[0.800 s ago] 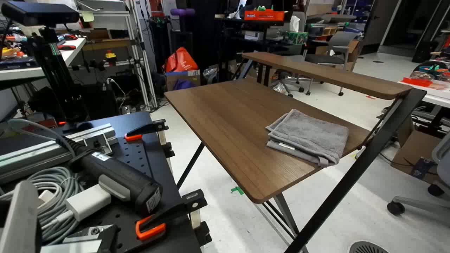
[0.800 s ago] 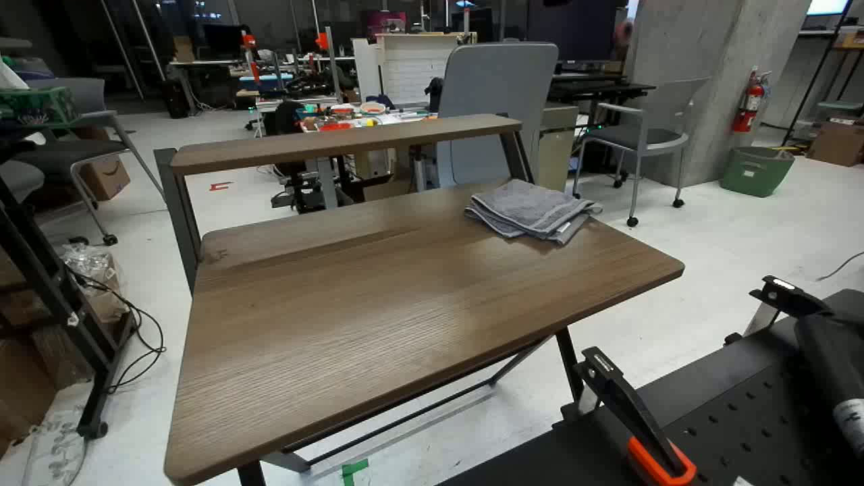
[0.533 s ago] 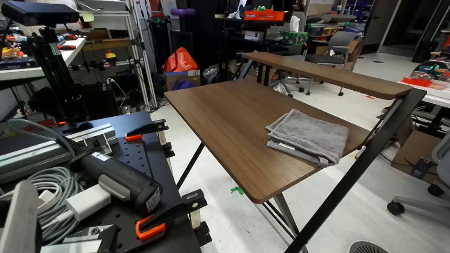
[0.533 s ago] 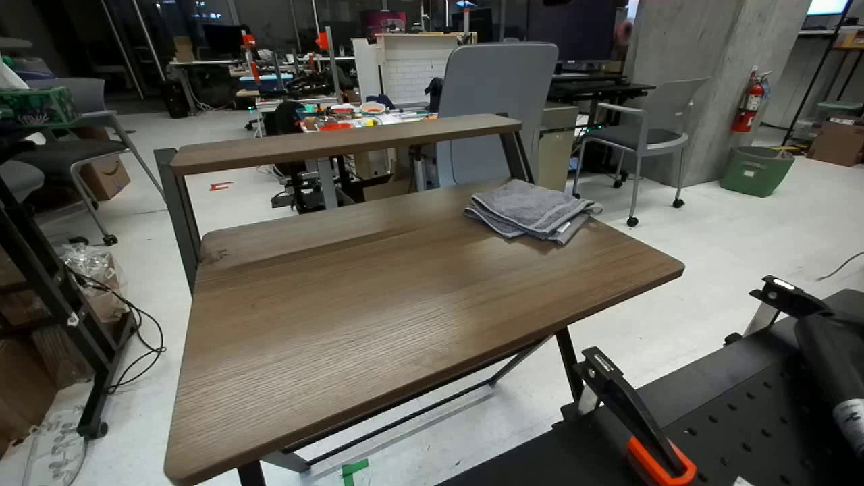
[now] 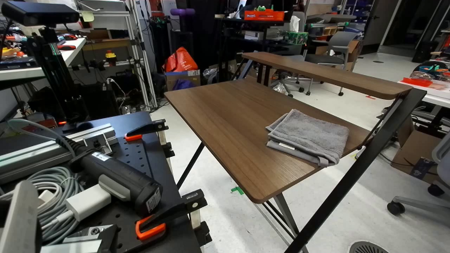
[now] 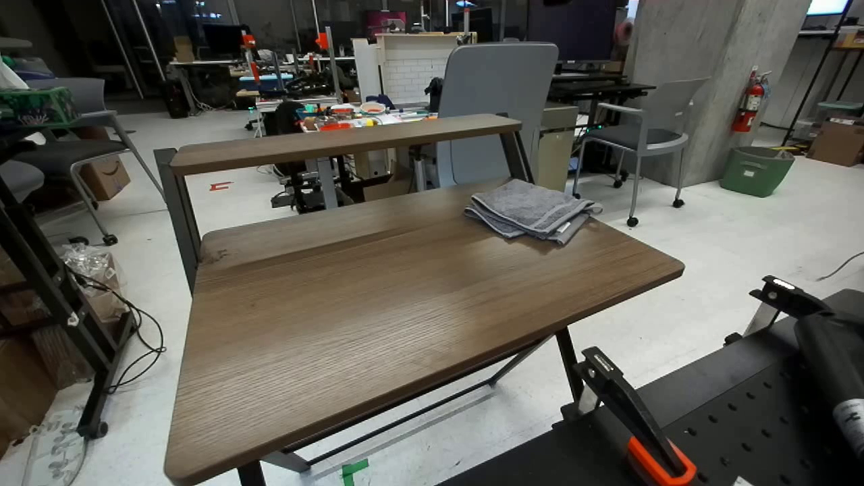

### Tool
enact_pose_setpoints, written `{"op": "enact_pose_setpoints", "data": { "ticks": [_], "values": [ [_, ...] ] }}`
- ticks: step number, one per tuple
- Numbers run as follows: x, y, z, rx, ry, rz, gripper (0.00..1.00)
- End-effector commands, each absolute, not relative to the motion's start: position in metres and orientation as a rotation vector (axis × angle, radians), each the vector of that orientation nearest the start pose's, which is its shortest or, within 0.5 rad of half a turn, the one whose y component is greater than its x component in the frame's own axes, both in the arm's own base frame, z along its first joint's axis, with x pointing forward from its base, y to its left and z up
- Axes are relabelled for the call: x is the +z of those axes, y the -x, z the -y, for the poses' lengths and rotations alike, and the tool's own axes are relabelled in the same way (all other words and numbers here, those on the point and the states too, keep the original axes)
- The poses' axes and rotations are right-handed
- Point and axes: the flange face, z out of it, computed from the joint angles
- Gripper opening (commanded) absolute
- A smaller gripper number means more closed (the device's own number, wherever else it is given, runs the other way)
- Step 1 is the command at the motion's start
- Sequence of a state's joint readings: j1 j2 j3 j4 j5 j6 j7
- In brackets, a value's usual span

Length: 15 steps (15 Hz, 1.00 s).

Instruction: Slide the towel to the left

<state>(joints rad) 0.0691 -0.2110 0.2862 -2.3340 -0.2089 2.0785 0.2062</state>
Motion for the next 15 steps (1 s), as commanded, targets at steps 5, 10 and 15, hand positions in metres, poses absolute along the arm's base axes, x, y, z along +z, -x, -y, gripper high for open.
{"op": "enact_pose_setpoints", "data": {
  "ticks": [5,10,15],
  "values": [
    [0.419,-0.448,-0.148,-0.097,3.381,0.355,1.00],
    [0.421,-0.478,-0.126,-0.202,3.375,0.192,1.00],
    [0.406,-0.522,-0.092,-0.245,3.310,-0.028,1.00]
  ]
}}
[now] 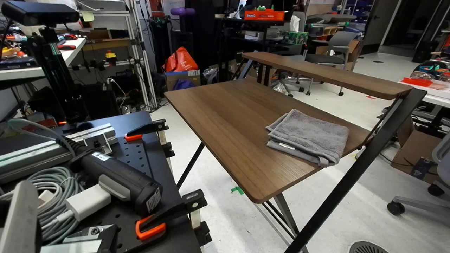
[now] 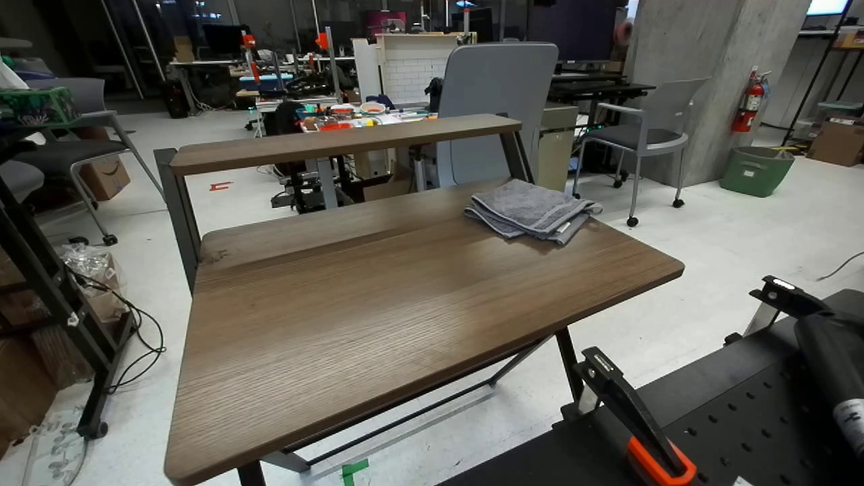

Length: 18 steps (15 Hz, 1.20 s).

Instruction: Slide the towel to the left

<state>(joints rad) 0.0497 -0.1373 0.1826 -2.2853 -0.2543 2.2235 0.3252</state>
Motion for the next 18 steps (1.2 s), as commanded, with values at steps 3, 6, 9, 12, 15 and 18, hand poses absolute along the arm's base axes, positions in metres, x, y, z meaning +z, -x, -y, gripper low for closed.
{"op": "enact_pose_setpoints", "data": {
  "ticks": [3,6,9,12,15,18],
  "values": [
    [0.380,-0.551,-0.061,-0.190,3.293,-0.161,1.00],
    [0.354,-0.573,-0.029,-0.111,3.293,-0.281,1.00],
    [0.326,-0.594,0.010,-0.058,3.291,-0.431,1.00],
    [0.301,-0.619,0.042,-0.001,3.269,-0.598,1.00],
    [0.278,-0.639,0.060,0.043,3.212,-0.716,1.00],
    [0.255,-0.655,0.059,0.064,3.156,-0.784,1.00]
  ]
}}
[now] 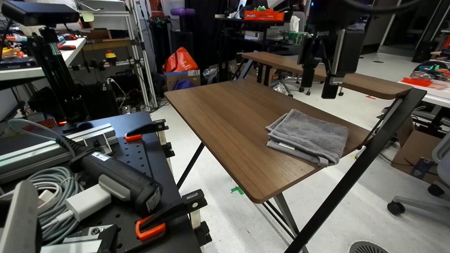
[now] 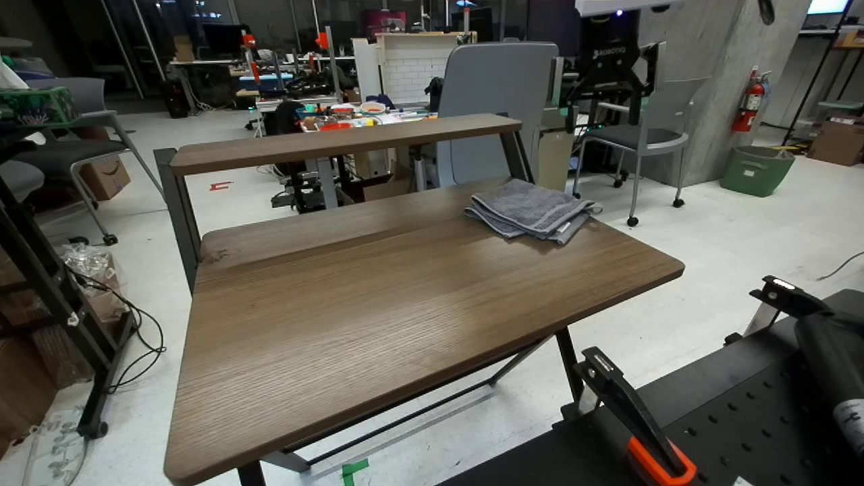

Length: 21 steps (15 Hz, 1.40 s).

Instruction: Slide the towel to the left

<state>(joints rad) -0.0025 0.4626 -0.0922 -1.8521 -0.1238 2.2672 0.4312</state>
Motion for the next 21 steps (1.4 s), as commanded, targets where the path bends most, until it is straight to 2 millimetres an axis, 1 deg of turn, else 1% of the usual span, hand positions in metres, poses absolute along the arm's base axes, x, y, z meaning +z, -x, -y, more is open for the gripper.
{"op": "enact_pose_setpoints", "data": {
  "ticks": [1,5,9,16,19,21],
  "values": [
    [0.246,-0.660,0.055,0.068,3.145,-0.804,1.00],
    [0.213,-0.673,0.047,0.101,3.089,-0.876,1.00],
    [0.184,-0.684,0.048,0.091,3.051,-0.996,1.00],
    [0.145,-0.703,0.051,-0.074,2.983,-1.242,1.00],
    [0.127,-0.707,0.045,-0.098,2.948,-1.327,1.00],
    [0.118,-0.709,0.036,-0.103,2.940,-1.345,1.00]
  ]
}}
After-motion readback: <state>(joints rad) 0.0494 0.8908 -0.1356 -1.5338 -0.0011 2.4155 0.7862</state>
